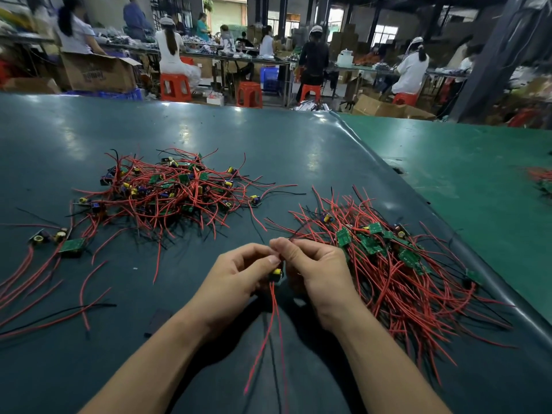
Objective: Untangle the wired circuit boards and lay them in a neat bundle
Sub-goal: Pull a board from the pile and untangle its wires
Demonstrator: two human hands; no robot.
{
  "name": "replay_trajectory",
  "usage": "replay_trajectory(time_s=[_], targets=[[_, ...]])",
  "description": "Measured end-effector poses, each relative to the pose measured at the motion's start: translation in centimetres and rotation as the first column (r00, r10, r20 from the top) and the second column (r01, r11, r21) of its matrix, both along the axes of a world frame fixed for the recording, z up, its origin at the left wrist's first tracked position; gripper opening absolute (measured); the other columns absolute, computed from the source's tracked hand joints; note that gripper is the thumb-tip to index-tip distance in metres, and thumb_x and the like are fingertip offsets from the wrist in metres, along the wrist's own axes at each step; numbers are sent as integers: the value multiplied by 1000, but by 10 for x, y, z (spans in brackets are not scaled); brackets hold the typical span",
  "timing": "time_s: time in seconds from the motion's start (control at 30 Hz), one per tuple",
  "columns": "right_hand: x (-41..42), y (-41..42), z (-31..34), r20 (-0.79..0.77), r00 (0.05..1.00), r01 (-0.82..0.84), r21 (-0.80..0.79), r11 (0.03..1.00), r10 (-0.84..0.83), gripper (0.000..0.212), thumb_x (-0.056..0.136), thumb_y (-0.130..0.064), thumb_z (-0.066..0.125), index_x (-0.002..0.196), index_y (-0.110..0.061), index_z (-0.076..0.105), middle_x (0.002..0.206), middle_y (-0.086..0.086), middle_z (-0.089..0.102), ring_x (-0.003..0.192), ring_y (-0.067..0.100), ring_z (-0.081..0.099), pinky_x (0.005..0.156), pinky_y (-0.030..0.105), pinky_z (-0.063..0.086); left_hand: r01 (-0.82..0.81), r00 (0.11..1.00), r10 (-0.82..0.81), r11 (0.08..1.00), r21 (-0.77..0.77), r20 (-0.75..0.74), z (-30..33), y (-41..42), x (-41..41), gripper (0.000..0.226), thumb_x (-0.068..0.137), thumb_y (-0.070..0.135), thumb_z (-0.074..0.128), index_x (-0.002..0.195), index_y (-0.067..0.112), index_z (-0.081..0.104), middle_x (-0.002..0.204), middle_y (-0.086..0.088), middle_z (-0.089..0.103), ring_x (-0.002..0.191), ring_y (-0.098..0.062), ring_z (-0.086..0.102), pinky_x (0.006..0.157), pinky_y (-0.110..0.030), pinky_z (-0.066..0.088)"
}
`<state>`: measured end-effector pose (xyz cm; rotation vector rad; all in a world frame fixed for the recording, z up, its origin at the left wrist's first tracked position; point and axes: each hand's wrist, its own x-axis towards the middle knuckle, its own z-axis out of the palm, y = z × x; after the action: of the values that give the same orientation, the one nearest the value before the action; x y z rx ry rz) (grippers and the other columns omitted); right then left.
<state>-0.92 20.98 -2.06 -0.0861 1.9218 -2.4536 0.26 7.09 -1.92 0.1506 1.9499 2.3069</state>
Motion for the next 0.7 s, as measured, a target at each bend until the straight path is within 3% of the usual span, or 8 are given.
replay_trajectory(time_s=[0.17, 0.33, 0.4, 0.47, 0.5, 0.57, 0.63, 0.7], targets=[[1, -2, -1, -66, 998, 15, 102, 995, -8, 7, 82, -18, 75, 85, -14, 80, 62, -1, 62, 52, 7, 45, 48, 17, 38, -89, 996, 88, 995, 38, 31, 5, 2, 1, 12, 91, 4, 58, 86, 4, 69, 67, -6, 64, 62, -18, 54, 67, -31, 45], [1, 1, -3, -60, 998, 31, 87, 996, -26, 10, 81, -17, 77, 81, -6, 78, 57, -1, 61, 48, 7, 46, 46, 15, 36, -88, 993, 78, 989, 115, 87, 9, 3, 4, 13, 90, -4, 54, 86, -4, 66, 78, -17, 65, 84, -31, 55, 84, -45, 44], [0, 3, -3, -1, 1000, -30, 14, 999, 30, 10, 79, -15, 76, 83, -5, 77, 48, -7, 54, 39, 3, 39, 39, 13, 31, -68, 996, 62, 993, 100, 59, 7, 2, 4, 15, 90, -5, 54, 86, -6, 67, 77, -17, 67, 79, -28, 60, 80, -37, 49], [1, 3, -2, 32, 995, -91, 9, 996, 91, 18, 74, -22, 77, 85, -7, 78, 46, -6, 48, 37, 4, 32, 37, 14, 26, -54, 998, 55, 997, 53, -9, 4, 1, 5, 18, 90, -6, 52, 84, -7, 69, 63, -6, 68, 58, -12, 62, 59, -16, 49], [1, 3, -2, 32, 994, -107, 31, 994, 106, 24, 70, -27, 78, 86, -9, 79, 47, -2, 47, 37, 6, 30, 38, 15, 24, -46, 998, 47, 999, 29, -38, 5, 1, 6, 18, 91, -7, 52, 83, -7, 69, 58, -1, 67, 51, -6, 60, 53, -11, 46], [1, 3, -2, 27, 994, -103, 55, 993, 102, 31, 65, -34, 79, 84, -10, 79, 55, 7, 47, 38, 7, 30, 39, 16, 22, -9, 998, 10, 1000, 19, -57, 4, -1, 5, 16, 87, -4, 58, 80, -1, 72, 67, -4, 71, 59, -7, 63, 60, -15, 49], [-1, 3, -3, 33, 996, -84, 27, 996, 83, 30, 66, -37, 77, 80, -11, 79, 53, 4, 47, 38, 7, 29, 39, 16, 22, 48, 997, -47, 999, 14, -64, 3, -3, 5, 10, 77, 3, 71, 72, 12, 74, 78, -5, 71, 68, -11, 60, 63, -18, 47], [-4, 3, -2, 40, 999, -33, -35, 999, 35, 25, 69, -37, 74, 71, -12, 77, 48, 1, 40, 36, 7, 26, 39, 17, 19, 77, 995, -78, 997, -28, -62, 3, -4, 5, 12, 72, 10, 66, 66, 19, 72, 78, -3, 70, 64, -9, 53, 58, -17, 40]])
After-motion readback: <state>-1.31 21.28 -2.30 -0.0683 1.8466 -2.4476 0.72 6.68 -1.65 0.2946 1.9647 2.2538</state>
